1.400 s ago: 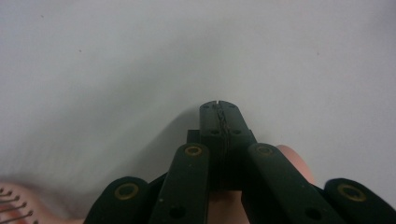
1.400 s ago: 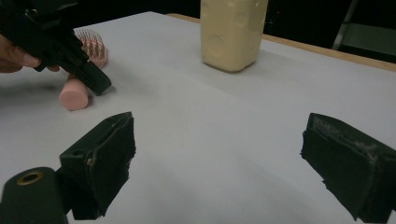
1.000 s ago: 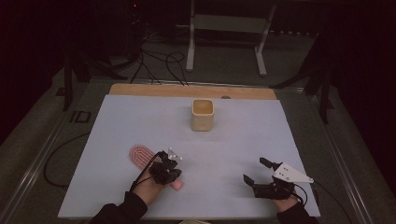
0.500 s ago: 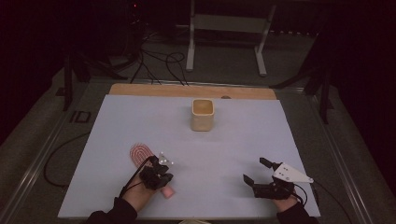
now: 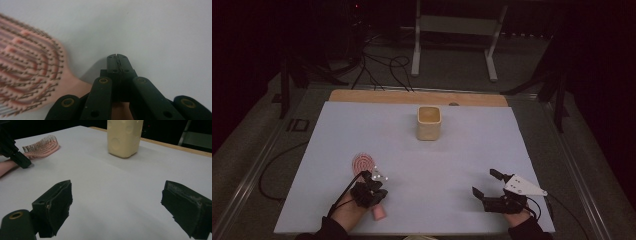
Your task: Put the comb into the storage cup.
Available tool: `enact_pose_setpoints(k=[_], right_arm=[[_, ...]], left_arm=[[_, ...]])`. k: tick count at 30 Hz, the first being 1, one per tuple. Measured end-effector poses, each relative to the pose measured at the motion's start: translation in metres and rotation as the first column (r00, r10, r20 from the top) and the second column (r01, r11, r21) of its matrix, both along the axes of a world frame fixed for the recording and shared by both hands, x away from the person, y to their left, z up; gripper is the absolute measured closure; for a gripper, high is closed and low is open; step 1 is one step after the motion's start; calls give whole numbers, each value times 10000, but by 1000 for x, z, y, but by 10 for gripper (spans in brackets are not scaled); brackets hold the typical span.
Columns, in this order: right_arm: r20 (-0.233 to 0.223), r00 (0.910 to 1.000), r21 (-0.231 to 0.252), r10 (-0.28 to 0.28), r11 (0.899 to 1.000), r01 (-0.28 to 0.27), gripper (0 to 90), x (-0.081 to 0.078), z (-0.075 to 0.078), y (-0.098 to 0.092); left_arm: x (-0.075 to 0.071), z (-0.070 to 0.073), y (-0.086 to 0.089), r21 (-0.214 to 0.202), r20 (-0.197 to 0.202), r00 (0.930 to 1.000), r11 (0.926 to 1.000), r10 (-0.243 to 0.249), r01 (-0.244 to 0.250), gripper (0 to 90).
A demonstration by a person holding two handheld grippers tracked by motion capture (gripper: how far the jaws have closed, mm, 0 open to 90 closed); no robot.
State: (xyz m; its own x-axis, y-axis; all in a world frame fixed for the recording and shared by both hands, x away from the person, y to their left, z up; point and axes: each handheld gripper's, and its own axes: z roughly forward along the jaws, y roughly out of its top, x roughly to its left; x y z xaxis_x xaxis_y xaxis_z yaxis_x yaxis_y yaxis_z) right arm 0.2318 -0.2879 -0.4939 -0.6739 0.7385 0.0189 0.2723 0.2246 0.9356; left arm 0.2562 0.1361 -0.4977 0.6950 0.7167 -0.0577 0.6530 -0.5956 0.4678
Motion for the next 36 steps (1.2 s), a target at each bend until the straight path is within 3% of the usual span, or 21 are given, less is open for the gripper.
enact_pose_setpoints(k=[18,36], right_arm=[[25,10000,-55,14,10000,-14,95,0,0,1],[-2,10000,-52,-8,10000,8,95,0,0,1]], left_arm=[[-6,6,47,845,-568,9979,9961,306,-257,900],[-6,10,76,1563,-593,9956,9857,724,-623,900]])
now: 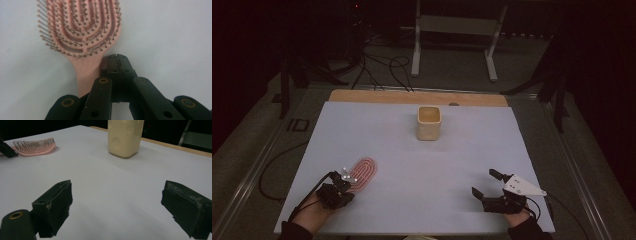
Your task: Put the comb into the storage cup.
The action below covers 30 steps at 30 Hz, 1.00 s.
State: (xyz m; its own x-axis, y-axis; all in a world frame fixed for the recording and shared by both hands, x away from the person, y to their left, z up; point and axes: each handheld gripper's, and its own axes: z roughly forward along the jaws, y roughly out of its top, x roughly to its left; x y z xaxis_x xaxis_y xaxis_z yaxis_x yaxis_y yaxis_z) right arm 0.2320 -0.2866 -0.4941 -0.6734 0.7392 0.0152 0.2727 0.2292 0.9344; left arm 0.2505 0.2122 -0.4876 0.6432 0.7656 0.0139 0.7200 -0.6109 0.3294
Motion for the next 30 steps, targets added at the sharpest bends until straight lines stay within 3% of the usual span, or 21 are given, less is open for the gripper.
enact_pose_setpoints(k=[17,26,30], right_arm=[[-67,10000,46,-1,10000,2,95,0,0,0],[-60,10000,33,-8,10000,9,95,0,0,0],[-69,10000,-7,-1,10000,1,95,0,0,1]], left_arm=[[0,5,17,555,-194,9998,9984,83,-72,900],[-3,14,23,637,-329,9992,9977,-212,233,900],[-5,22,26,667,-187,9992,9971,-346,358,816]])
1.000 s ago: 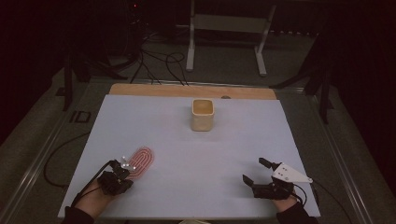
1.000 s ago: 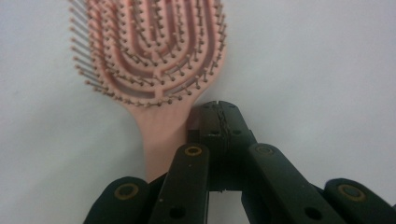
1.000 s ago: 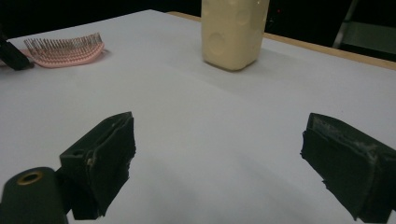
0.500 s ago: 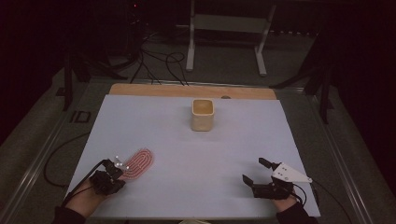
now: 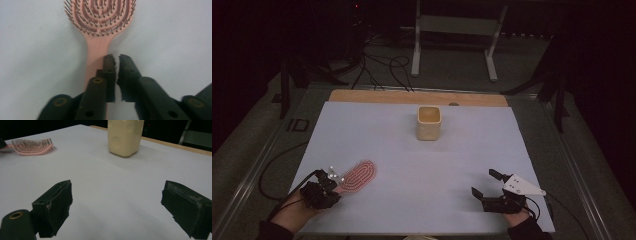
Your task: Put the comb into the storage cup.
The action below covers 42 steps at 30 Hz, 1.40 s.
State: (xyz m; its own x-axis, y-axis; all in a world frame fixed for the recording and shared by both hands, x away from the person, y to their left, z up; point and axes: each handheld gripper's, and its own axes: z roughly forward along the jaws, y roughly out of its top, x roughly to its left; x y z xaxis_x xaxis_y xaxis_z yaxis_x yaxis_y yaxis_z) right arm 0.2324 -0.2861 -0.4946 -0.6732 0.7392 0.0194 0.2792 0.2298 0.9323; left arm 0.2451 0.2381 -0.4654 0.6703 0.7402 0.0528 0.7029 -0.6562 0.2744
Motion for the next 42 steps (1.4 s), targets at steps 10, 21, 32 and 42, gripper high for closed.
enact_pose_setpoints(k=[10,21,32,42], right_arm=[[-22,10000,34,5,10000,-4,95,0,0,0],[-36,10000,30,13,10000,-13,95,1,-1,0],[-44,10000,31,10,10000,-10,96,0,-1,0],[3,10000,23,17,10000,-17,96,0,0,0]], left_arm=[[8,10,4,-68,-286,9995,9998,-166,164,571],[18,4,7,-466,-1140,9923,9980,-490,439,74],[30,-5,4,-410,-1770,9778,9934,-1124,1068,2],[43,-10,3,-224,-2137,9699,9932,-1165,1144,27]])
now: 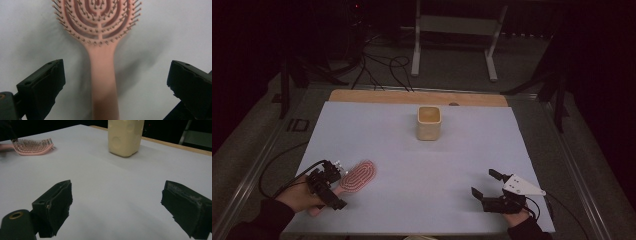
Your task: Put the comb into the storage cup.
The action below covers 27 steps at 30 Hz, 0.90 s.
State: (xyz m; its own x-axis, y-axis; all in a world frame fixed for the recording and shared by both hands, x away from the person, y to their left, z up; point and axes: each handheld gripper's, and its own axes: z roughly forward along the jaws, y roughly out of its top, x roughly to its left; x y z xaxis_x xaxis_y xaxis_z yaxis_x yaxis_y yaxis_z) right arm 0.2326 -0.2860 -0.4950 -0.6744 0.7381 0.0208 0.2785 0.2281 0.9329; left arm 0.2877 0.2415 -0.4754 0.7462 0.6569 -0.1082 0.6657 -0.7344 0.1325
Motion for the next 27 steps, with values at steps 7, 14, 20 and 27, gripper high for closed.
enact_pose_setpoints(k=[7,14,20,27], right_arm=[[-54,10000,25,-1,10000,1,96,0,0,-1],[-15,10000,29,4,10000,-4,95,0,0,0],[-13,10000,26,-3,10000,3,95,0,0,0],[-17,10000,29,-4,10000,4,96,0,0,0]], left_arm=[[5,-2,-3,155,-80,9999,9998,-152,153,130],[9,-3,-3,383,13,9999,9992,-108,107,279],[11,-4,-3,547,54,9998,9983,-195,192,434],[12,-5,-6,800,104,9998,9966,-195,186,552]])
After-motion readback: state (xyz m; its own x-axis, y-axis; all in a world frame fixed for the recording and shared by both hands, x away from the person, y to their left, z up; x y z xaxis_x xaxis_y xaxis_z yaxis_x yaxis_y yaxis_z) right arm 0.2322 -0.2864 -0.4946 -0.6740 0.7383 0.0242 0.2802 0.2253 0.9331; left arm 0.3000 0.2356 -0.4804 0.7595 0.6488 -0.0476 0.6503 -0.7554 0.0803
